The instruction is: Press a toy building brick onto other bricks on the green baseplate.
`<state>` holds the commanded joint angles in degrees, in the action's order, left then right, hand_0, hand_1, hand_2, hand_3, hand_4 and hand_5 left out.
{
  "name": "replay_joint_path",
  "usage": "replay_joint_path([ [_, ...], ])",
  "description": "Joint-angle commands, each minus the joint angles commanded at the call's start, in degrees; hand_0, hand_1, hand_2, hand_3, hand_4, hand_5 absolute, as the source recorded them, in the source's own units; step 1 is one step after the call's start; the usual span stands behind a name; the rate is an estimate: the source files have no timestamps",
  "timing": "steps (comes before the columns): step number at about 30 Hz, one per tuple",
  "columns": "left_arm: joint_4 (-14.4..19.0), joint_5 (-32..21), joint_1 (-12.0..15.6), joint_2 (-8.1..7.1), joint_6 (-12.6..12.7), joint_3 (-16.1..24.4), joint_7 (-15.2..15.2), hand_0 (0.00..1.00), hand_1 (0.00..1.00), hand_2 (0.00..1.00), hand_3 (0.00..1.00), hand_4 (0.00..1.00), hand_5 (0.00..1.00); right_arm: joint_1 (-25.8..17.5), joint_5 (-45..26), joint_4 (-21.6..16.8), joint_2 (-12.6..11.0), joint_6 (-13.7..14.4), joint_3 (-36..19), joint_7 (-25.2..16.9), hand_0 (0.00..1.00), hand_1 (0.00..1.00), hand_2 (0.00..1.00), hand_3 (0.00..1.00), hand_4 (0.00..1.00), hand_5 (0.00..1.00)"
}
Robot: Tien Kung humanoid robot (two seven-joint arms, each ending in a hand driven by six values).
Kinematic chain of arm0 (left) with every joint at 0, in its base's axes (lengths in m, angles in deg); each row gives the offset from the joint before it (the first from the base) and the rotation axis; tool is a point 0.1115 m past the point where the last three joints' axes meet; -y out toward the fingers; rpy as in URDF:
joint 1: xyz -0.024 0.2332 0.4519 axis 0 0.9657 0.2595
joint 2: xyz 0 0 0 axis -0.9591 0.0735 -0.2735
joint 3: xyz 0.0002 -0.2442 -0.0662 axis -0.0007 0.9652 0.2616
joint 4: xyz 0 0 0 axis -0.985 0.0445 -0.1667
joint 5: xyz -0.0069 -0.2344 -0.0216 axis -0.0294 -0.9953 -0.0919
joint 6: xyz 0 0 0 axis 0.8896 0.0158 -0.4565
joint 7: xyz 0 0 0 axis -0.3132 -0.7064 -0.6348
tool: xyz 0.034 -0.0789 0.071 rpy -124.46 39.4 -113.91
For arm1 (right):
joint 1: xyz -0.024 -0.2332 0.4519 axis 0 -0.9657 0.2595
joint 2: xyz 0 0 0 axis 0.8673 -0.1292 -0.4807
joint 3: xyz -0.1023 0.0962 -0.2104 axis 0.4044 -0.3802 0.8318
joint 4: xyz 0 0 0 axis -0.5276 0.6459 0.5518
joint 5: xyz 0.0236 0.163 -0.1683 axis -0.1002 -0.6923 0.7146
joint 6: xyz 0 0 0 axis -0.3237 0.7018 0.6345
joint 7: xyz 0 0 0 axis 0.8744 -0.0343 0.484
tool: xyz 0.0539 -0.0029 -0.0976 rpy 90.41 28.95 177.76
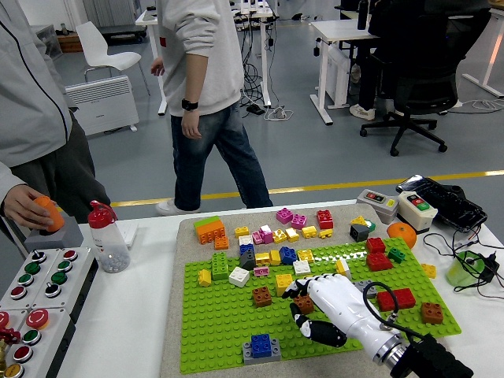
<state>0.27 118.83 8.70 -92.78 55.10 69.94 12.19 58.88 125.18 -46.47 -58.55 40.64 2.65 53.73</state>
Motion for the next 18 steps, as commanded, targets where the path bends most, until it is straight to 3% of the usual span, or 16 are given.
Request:
replay_joint_path([
  [4, 0.0, 0.0, 0.0, -0.01, 0.0, 0.0, 0.0, 0.659, 0.684, 0.679, 0.579, 0.292, 0.998, -1.8, 0.9, 0.2, -1.4, -1.3, -3.4, 1.1, 0.695, 0.676, 0.694, 0.736, 0.467, 0.25],
  [5, 0.0, -0.1, 0.0, -0.01, 0.0, 0.0, 0.0, 0.659, 0.685, 0.679, 0.579, 0.292, 0.998, -2.2, 1.0, 0.2, -1.7, -1.6, -4.0, 1.3, 0.752, 0.712, 0.721, 0.767, 0.545, 0.245],
  [11, 0.0, 0.2, 0.0, -0.02, 0.0, 0.1, 0.0, 0.659, 0.685, 0.679, 0.579, 0.292, 0.998, -5.4, 1.6, 0.3, -3.5, -2.7, -8.7, 2.0, 0.752, 0.712, 0.721, 0.767, 0.545, 0.245],
  [16, 0.0, 0.6, -0.1, -0.05, 0.0, 0.2, 0.0, 0.659, 0.684, 0.679, 0.578, 0.292, 0.998, -9.6, -4.1, -0.7, -3.2, -0.2, -13.8, -1.2, 0.765, 0.734, 0.758, 0.776, 0.547, 0.254],
  [17, 0.0, 0.6, 0.0, -0.05, 0.0, 0.2, 0.0, 0.659, 0.686, 0.679, 0.578, 0.291, 0.998, -10.9, -6.4, -1.4, -2.7, 0.7, -15.1, -2.6, 0.772, 0.78, 0.815, 0.796, 0.453, 0.276],
  [18, 0.0, 0.6, 0.0, -0.05, 0.0, 0.2, 0.0, 0.659, 0.686, 0.679, 0.578, 0.291, 0.998, -11.9, -8.3, -1.9, -2.3, 1.1, -16.3, -3.8, 0.772, 0.78, 0.815, 0.796, 0.453, 0.276],
])
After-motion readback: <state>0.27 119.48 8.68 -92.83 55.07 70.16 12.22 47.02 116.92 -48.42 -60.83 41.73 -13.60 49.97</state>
